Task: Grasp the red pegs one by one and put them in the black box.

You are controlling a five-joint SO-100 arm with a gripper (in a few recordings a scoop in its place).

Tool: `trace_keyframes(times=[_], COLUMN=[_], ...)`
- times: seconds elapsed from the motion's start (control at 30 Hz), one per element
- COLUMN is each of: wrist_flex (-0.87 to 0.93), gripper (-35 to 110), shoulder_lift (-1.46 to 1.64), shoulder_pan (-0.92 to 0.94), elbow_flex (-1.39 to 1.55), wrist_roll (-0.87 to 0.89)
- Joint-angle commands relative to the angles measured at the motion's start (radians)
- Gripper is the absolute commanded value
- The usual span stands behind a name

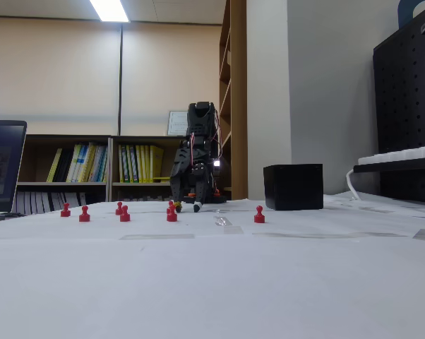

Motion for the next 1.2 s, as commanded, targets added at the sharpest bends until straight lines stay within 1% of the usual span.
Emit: trace_keyframes(times=[0.0,0.1,0.33,0.73,1.17], wrist_flex=[-0.153,-0.253,-0.373,-0.370,-0.367], gripper=[13,13,13,13,13], shoulder_lift=[0.049,0.080,0.147,0.270,0.308], shoulder_pan=[0.025,0.037,0.080,0.071,0.044], elbow_flex=[-0.054,-0.081,-0.077,0.058,0.100], wrist_roll=[0.012,0.021,0.006,-0.012,-0.003])
